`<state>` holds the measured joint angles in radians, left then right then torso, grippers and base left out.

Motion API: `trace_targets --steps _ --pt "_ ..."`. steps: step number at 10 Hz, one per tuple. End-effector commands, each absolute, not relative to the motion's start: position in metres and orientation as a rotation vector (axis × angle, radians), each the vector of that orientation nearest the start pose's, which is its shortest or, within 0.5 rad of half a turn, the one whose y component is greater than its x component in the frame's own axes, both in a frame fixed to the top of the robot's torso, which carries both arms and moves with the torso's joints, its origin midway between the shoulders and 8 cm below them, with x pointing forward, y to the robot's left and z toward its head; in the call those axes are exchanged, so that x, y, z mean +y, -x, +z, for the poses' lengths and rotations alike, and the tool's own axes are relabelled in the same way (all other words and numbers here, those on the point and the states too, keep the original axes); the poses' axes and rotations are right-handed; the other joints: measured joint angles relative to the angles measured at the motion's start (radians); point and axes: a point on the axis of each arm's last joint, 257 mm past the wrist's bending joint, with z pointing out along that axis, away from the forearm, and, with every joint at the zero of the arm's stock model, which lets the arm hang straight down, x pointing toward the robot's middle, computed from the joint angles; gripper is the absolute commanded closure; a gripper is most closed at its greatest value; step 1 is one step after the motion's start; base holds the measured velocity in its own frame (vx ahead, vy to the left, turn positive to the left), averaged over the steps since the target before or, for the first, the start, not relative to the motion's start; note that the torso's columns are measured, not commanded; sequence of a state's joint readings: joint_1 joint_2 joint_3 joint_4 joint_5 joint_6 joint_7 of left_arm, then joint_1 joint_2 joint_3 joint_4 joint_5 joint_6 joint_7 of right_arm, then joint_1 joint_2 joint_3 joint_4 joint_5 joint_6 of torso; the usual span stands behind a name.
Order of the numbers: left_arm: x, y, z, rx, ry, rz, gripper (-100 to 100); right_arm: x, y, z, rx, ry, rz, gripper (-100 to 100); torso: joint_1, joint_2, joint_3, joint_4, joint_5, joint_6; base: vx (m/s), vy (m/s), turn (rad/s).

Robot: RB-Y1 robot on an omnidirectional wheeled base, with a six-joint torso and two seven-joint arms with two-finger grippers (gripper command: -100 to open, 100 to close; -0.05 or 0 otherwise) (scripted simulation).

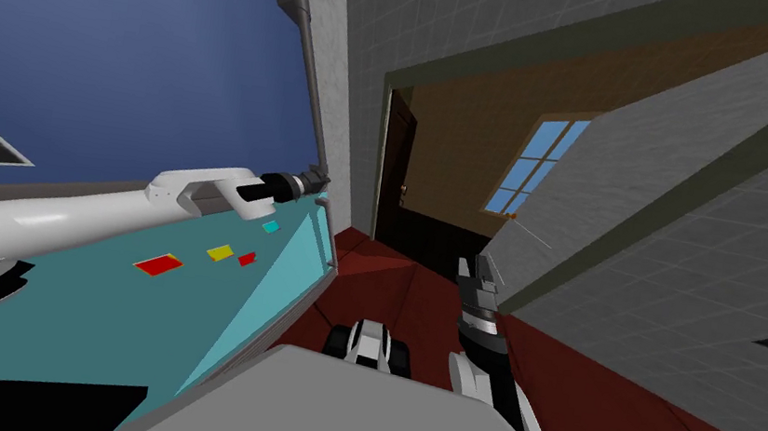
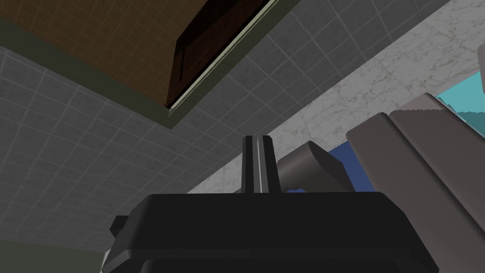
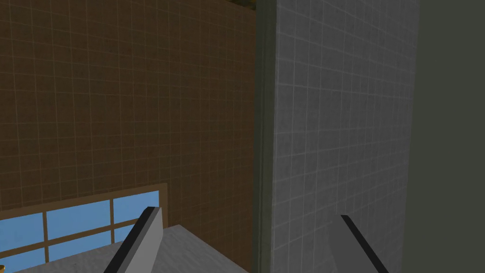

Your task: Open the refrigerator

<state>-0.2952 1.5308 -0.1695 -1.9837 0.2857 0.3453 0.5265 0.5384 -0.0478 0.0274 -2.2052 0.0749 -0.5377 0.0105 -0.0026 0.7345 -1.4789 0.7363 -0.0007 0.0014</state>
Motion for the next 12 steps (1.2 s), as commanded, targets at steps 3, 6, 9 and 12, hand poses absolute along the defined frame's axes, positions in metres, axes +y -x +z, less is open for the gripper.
trace_targets --steps 3,6,9,12 --pt "0.326 -0.556 0.112 1.535 0.485 -0.792 100 -0.263 -0.351 -0.017 0.752 -0.631 1.248 0 0.004 0.009 0.006 0.004 0.001 -0.002 -0.19 -0.006 -0.109" --pt "0.315 -0.561 0.111 1.536 0.49 -0.787 100 -0.263 -0.351 -0.017 0.752 -0.631 1.248 0 0.003 0.003 0.003 0.002 0.001 -0.002 -0.211 -0.021 -0.198" --pt "0.304 -0.565 0.112 1.539 0.48 -0.787 100 -0.263 -0.351 -0.017 0.752 -0.631 1.248 0 0.004 -0.002 0.0 0.001 0.001 -0.002 -0.163 -0.016 -0.126" --pt "0.289 -0.568 0.119 1.537 0.458 -0.789 100 -0.263 -0.351 -0.016 0.752 -0.631 1.248 0 0.0 0.009 0.006 0.003 0.0 -0.001 -0.219 -0.04 -0.149"
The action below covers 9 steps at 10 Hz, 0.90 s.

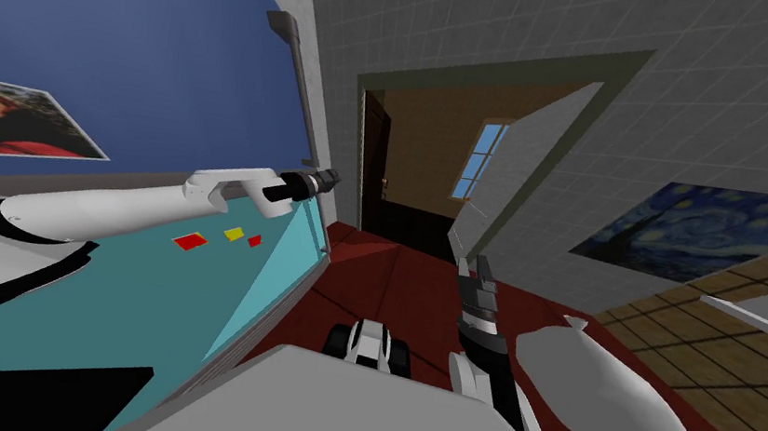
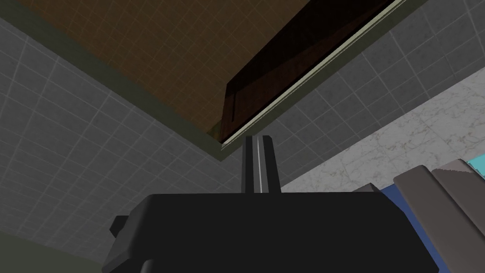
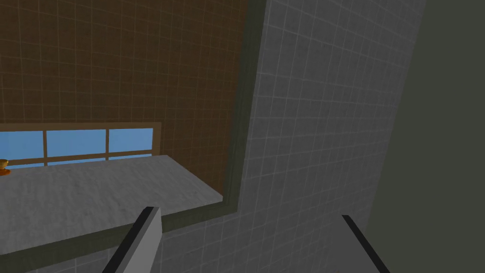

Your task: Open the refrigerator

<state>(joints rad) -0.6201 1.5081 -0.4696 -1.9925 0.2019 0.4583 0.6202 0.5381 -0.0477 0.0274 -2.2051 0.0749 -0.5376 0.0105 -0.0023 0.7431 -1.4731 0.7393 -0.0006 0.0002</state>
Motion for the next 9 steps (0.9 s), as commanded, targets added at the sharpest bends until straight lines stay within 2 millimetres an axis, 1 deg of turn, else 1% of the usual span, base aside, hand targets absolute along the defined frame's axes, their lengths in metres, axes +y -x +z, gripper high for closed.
trace_targets --steps 1,2,3,5,9 --pt "0.289 -0.568 0.12 1.536 0.457 -0.79 100 -0.263 -0.351 -0.017 0.752 -0.631 1.248 0 0.002 -0.003 -0.001 0.0 0.0 -0.001 -0.075 -0.014 -0.004" --pt "0.29 -0.567 0.118 1.536 0.46 -0.79 100 -0.263 -0.351 -0.017 0.752 -0.631 1.248 0 0.004 -0.011 -0.006 -0.003 0.001 -0.001 -0.023 -0.006 0.006" --pt "0.312 -0.573 0.119 1.523 0.491 -0.744 -100 -0.263 -0.351 -0.017 0.753 -0.631 1.248 0 0.005 -0.014 -0.008 -0.004 0.002 0.0 0.129 0.066 0.027" --pt "0.33 -0.577 0.12 1.512 0.516 -0.705 -100 -0.263 -0.351 -0.017 0.753 -0.631 1.247 0 0.007 -0.018 -0.011 -0.006 0.002 0.0 0.211 0.106 0.017" --pt "0.384 -0.584 0.123 1.479 0.587 -0.595 -100 -0.263 -0.351 -0.017 0.753 -0.631 1.247 0 0.002 -0.005 -0.002 -0.001 0.0 0.0 0.225 0.142 0.017"
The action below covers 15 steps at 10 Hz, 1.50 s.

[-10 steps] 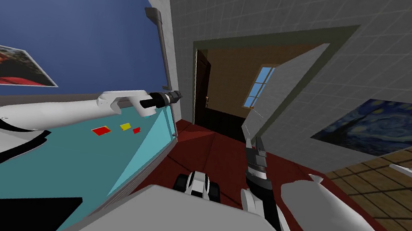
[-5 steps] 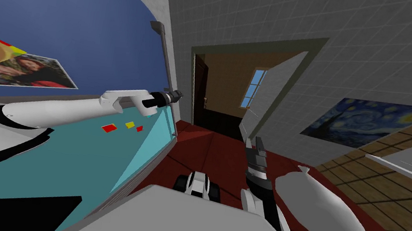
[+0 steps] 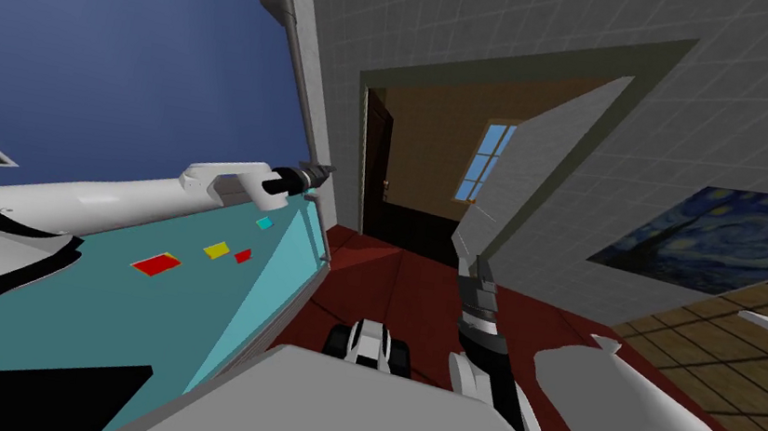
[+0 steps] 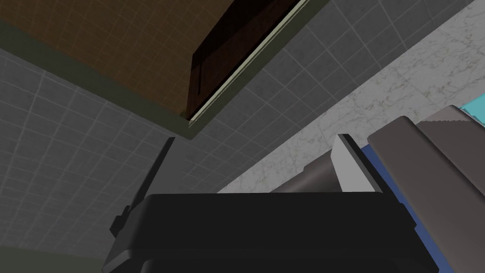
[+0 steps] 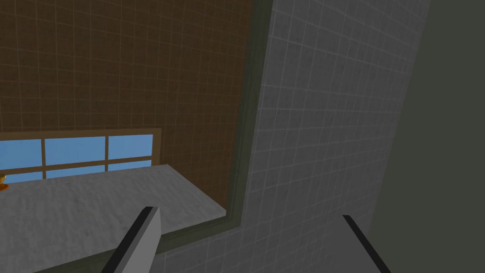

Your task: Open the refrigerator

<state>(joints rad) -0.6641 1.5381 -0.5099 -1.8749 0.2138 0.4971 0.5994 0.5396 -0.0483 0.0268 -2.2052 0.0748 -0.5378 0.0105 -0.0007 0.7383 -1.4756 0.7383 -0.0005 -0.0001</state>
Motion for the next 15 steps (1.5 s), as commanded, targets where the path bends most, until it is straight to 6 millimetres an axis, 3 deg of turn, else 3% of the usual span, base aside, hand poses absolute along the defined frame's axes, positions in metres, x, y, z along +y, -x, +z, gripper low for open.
trace_targets --steps 1,3,5,6,12,15 --pt "0.401 -0.586 0.125 1.467 0.609 -0.56 -100 -0.263 -0.351 -0.017 0.753 -0.631 1.247 0 0.001 0.001 0.0 0.0 0.001 0.0 0.239 0.139 0.018" --pt "0.422 -0.586 0.127 1.452 0.636 -0.516 -100 -0.263 -0.351 -0.017 0.753 -0.631 1.247 0 0.0 0.0 0.0 0.0 0.0 0.0 0.219 0.117 0.018" --pt "0.416 -0.588 0.126 1.455 0.631 -0.527 -100 -0.263 -0.351 -0.017 0.753 -0.631 1.248 0 -0.004 0.006 0.003 0.001 -0.001 0.0 0.055 0.023 0.0" --pt "0.416 -0.588 0.126 1.456 0.631 -0.527 100 -0.263 -0.351 -0.017 0.753 -0.631 1.248 0 -0.004 0.008 0.005 0.002 -0.001 0.0 0.012 0.004 -0.001" --pt "0.345 -0.564 0.136 1.486 0.547 -0.608 100 -0.263 -0.351 -0.017 0.752 -0.631 1.248 0 -0.006 0.007 0.004 0.007 -0.005 0.001 -0.065 -0.041 -0.004" --pt "0.319 -0.552 0.137 1.5 0.516 -0.639 100 -0.263 -0.351 -0.017 0.752 -0.631 1.248 0 -0.007 0.008 0.004 0.009 -0.006 0.001 -0.047 -0.028 0.001"
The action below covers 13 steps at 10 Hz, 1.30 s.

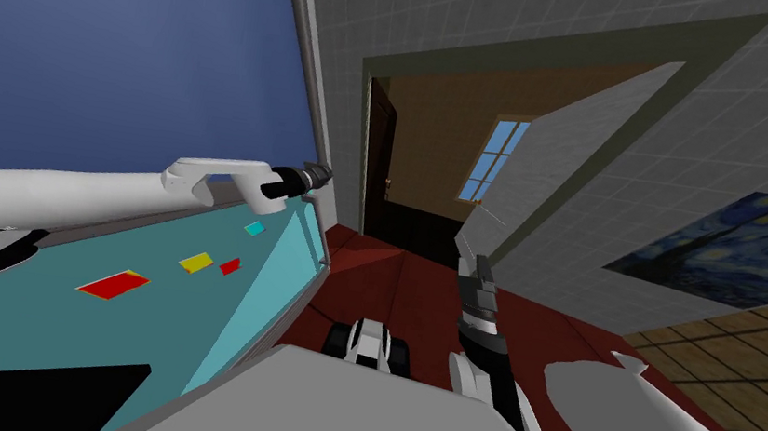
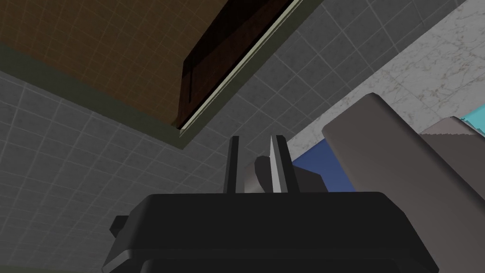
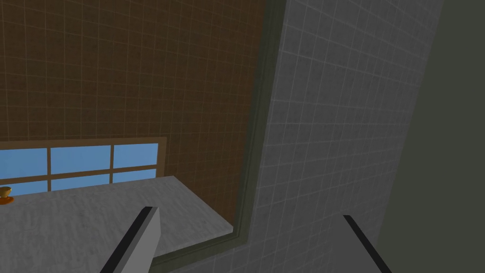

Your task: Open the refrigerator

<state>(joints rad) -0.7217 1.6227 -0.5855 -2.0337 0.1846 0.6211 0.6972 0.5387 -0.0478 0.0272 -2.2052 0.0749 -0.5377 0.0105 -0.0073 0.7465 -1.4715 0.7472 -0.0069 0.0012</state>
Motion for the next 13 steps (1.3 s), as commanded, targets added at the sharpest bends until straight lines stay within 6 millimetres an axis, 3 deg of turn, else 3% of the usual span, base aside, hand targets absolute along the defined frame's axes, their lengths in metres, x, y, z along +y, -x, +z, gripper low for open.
trace_targets --steps 1,13 --pt "0.316 -0.551 0.137 1.503 0.51 -0.644 100 -0.263 -0.351 -0.017 0.752 -0.631 1.248 0 0.0 0.0 0.0 -0.001 0.0 0.0 -0.024 -0.018 0.002" --pt "0.225 -0.483 0.132 1.557 0.405 -0.768 100 -0.263 -0.351 -0.017 0.752 -0.631 1.248 0 0.001 -0.001 -0.001 -0.001 0.001 0.0 -0.049 -0.034 -0.004"
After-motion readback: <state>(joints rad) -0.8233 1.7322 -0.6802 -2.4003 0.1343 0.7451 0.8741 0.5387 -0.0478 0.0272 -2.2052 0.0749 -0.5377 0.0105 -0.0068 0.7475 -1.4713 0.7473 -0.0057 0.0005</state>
